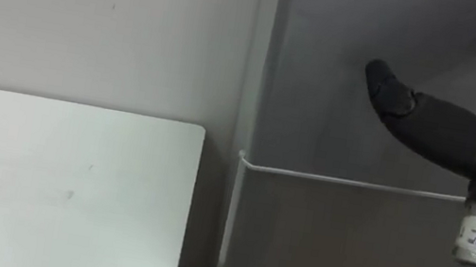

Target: Put the bottle in the upper fridge

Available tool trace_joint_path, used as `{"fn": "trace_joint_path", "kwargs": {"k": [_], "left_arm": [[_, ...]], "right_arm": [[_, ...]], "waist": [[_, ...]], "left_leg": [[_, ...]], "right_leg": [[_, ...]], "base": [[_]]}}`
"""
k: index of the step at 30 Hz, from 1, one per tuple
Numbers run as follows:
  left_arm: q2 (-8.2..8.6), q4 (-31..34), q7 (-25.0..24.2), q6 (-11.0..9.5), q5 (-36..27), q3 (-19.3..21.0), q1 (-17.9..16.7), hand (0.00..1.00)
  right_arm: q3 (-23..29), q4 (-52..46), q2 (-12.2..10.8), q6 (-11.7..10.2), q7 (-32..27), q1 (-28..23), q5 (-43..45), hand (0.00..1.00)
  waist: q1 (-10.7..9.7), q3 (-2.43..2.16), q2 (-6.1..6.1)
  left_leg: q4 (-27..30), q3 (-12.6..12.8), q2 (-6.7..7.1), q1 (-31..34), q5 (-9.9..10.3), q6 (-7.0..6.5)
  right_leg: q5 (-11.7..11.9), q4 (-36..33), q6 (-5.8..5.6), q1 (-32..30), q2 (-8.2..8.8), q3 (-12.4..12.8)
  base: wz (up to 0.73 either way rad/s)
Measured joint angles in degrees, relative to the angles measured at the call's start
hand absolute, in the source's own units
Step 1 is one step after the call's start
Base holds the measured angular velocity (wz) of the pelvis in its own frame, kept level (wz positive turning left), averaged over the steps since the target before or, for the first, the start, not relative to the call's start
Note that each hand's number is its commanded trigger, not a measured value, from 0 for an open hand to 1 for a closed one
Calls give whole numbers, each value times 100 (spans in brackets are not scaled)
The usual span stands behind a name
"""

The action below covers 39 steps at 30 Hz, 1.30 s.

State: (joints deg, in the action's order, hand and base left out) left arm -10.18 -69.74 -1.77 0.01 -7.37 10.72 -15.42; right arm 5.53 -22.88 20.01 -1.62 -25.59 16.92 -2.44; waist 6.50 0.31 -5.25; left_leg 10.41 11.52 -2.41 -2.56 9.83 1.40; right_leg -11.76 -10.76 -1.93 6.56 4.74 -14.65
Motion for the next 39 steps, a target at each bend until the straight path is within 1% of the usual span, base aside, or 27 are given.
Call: {"fn": "trace_joint_path", "kwargs": {"k": [1,3,4,5,6,7,10,11,12,15,16,17,19,20,22,26,28,32,33,34,35,37,38,39], "left_arm": [[-7,1,4,5,74,-52,11,0],[-10,0,7,30,84,-172,15,0],[-12,2,10,51,97,-251,17,0],[-11,3,11,70,144,-268,21,0],[-10,5,5,116,189,-303,40,0],[-10,2,10,184,192,-369,61,0],[-13,10,12,266,242,-429,115,0],[-19,12,12,267,275,-429,120,0],[-29,23,12,273,326,-425,122,0],[-40,128,23,392,392,-415,104,0],[-41,212,32,482,482,-417,86,0],[-41,248,37,518,503,-420,83,0],[-41,345,111,634,529,-433,93,0],[-41,355,127,652,528,-445,101,0],[-58,440,161,714,530,-537,82,0],[-76,514,155,740,557,-540,74,0],[-92,697,152,759,557,-534,6,0],[-182,732,152,761,548,-537,-69,0],[-222,730,155,761,544,-527,-68,0],[-228,729,165,760,550,-488,-72,0],[-223,731,170,760,554,-486,-68,0],[-201,752,247,750,542,-448,-79,0],[-201,772,247,750,542,-414,-82,0],[-216,842,259,732,536,-399,-104,0]], "right_arm": [[-32,66,0,-5,-96,5,90,0],[-75,154,0,-25,-180,19,103,0],[-112,226,0,-33,-241,54,106,0],[-123,254,0,-34,-270,76,107,0],[-151,309,-1,-48,-375,127,139,0],[-186,476,-5,-151,-449,205,126,0],[-238,761,-11,-327,-504,327,97,0],[-248,864,-10,-360,-511,354,107,0],[-272,1071,-4,-448,-553,396,191,0],[-307,1568,38,-609,-637,467,430,0],[-311,1729,50,-615,-664,507,501,0],[-316,1803,49,-616,-682,536,505,0],[-346,2224,56,-715,-796,665,498,0],[-345,2293,65,-715,-807,685,498,0],[-341,2639,79,-726,-822,823,506,0],[-208,2935,89,-734,-807,923,498,0],[-148,2971,126,-735,-816,935,436,0],[-144,2981,161,-736,-866,936,245,0],[-147,2966,187,-736,-869,933,147,0],[-147,2912,223,-734,-868,912,-37,0],[-146,2894,246,-735,-857,902,-109,0],[-115,2785,360,-722,-713,887,-451,0],[-66,2733,383,-704,-675,876,-569,0],[48,2664,420,-690,-642,873,-933,0]], "waist": [[41,-6,-19],[60,-6,-51],[68,10,-38],[75,14,-36],[76,15,-35],[69,20,-22],[65,26,30],[65,26,31],[79,25,29],[107,26,24],[111,24,14],[111,25,5],[132,25,-24],[132,25,-32],[128,28,-34],[113,23,-29],[121,8,-12],[123,-15,3],[114,-39,0],[111,-100,10],[102,-108,23],[-51,-120,48],[-78,-120,50],[-136,-118,53]], "left_leg": [[3,-10,0,-3,0,0],[21,-66,5,1,0,0],[35,-86,5,12,1,0],[43,-91,5,22,1,1],[56,-122,5,57,1,1],[85,-140,3,91,2,1],[97,-213,3,118,2,-1],[101,-226,4,114,2,-1],[101,-233,3,97,1,0],[133,-263,4,74,-8,-4],[160,-281,6,68,-8,-4],[181,-289,7,71,-7,-5],[244,-354,9,78,-13,-14],[255,-370,13,81,-20,-22],[323,-410,17,92,-25,-32],[398,-485,32,194,-61,-46],[445,-543,31,243,-78,-66],[443,-559,55,244,-88,-82],[443,-558,62,258,-91,-86],[440,-553,66,291,-95,-92],[439,-549,69,289,-98,-99],[422,-561,99,288,-122,-141],[422,-563,104,286,-122,-145],[423,-570,112,282,-118,-152]], "right_leg": [[0,3,0,14,2,-27],[1,12,-1,34,6,-106],[1,13,-1,43,7,-163],[1,13,-1,44,8,-195],[1,13,-1,44,13,-279],[1,13,-1,42,13,-291],[9,9,12,51,15,-326],[10,9,13,54,15,-338],[11,2,15,55,15,-348],[19,2,27,144,15,-373],[19,6,28,157,17,-400],[19,11,27,161,17,-414],[6,29,16,183,22,-450],[3,30,11,193,21,-456],[-21,39,-41,243,21,-492],[22,59,-66,232,30,-599],[80,93,-60,207,17,-621],[99,99,-72,222,31,-639],[101,100,-74,208,36,-644],[114,101,-74,165,39,-630],[124,107,-72,163,41,-617],[157,112,-60,176,64,-628],[172,113,-42,182,69,-627],[179,117,-38,197,76,-635]], "base": [[5],[12],[13],[13],[12],[10],[6],[7],[5],[6],[9],[10],[10],[12],[12],[15],[8],[4],[0],[0],[-3],[4],[8],[3]]}}
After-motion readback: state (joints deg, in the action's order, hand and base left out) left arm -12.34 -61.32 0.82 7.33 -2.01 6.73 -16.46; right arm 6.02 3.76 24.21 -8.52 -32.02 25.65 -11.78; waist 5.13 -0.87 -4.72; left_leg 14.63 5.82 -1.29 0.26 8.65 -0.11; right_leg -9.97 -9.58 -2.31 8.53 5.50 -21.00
